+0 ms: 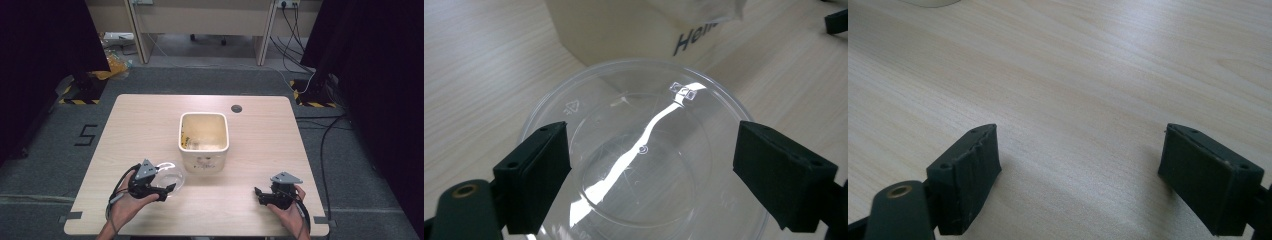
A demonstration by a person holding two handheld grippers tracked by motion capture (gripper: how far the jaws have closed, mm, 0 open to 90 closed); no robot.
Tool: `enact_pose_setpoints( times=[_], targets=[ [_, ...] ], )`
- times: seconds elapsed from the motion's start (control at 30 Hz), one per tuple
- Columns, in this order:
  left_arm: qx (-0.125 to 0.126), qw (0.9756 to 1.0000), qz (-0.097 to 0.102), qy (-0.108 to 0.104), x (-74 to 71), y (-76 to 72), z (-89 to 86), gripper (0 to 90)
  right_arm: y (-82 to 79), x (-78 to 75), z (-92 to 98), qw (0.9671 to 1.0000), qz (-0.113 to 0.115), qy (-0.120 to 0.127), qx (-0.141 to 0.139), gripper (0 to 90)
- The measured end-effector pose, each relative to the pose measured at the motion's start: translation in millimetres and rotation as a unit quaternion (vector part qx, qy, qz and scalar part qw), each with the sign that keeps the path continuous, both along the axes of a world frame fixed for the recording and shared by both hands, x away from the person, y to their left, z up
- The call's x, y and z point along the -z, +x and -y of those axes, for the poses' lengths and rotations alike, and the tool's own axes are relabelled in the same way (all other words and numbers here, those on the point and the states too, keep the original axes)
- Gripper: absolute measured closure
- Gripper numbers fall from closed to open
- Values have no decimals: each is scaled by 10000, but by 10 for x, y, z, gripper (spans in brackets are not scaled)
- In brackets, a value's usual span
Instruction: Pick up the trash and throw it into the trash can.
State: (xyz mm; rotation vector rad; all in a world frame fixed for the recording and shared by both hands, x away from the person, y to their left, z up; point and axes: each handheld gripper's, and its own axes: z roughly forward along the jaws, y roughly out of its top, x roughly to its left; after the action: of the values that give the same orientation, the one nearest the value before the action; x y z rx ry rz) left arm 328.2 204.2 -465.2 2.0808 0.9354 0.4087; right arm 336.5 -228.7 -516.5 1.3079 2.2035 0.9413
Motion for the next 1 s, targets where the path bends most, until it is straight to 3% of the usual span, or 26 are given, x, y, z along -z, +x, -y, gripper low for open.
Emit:
enact_pose_setpoints(
  times=[0.3, 0.6, 1.0],
  targets=[
    [391, 9992, 4, 13, -4, -90, 267, 141, 3, 1, -1, 10000, 2, 3, 3, 162],
    [641, 9979, -4, 24, -11, -87, 473, 140, 6, 1, -5, 10000, -4, 7, 10, 161],
    [1153, 9933, 13, -31, -12, -87, 900, 140, 9, 1, -6, 10000, 3, 6, 1, 160]
  ],
)
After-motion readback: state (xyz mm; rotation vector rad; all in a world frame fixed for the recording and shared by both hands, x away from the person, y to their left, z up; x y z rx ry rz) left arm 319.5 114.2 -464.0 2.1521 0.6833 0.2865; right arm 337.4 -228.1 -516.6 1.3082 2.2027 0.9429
